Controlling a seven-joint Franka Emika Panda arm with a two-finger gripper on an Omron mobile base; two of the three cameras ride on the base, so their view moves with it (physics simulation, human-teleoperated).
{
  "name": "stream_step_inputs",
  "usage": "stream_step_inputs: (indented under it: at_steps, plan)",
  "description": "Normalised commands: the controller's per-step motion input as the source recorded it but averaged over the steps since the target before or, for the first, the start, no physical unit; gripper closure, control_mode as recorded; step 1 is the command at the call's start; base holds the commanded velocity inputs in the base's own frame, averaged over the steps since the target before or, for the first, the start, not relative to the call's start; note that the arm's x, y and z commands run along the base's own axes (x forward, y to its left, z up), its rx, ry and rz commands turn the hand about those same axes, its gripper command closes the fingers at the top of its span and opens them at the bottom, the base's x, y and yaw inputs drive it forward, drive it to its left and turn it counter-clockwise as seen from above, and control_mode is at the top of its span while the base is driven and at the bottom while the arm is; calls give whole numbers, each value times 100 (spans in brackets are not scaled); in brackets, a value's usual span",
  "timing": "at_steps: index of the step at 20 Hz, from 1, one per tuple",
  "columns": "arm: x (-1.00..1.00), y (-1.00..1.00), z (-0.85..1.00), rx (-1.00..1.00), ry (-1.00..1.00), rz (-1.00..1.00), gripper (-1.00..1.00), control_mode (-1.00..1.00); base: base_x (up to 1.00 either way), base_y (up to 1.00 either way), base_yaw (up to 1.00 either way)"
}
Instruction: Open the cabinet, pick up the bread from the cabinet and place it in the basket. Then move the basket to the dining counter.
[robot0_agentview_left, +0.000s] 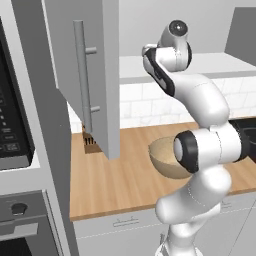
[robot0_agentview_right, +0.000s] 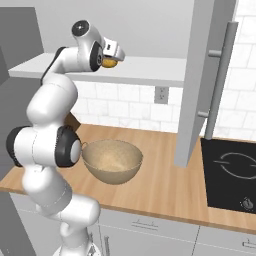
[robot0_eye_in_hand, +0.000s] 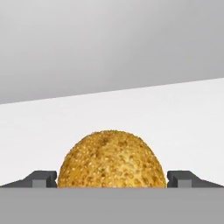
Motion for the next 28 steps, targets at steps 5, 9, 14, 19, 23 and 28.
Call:
stream_step_inputs:
  at_steps: [5,9,14,19,23,28]
  plan:
    - [12,0,-4,0,0,0,100,-100,0,0,0]
    - [0,0,-3,0,0,0,100,-100,0,0,0]
    - [-49,1,-5,0,-7,1,100,-100,0,0,0]
    - [-100,6,-9,0,-16,4,100,-100,0,0,0]
    - [-100,1,0,0,-4,1,100,-100,0,0,0]
    - [-100,0,7,0,0,0,100,-100,0,0,0]
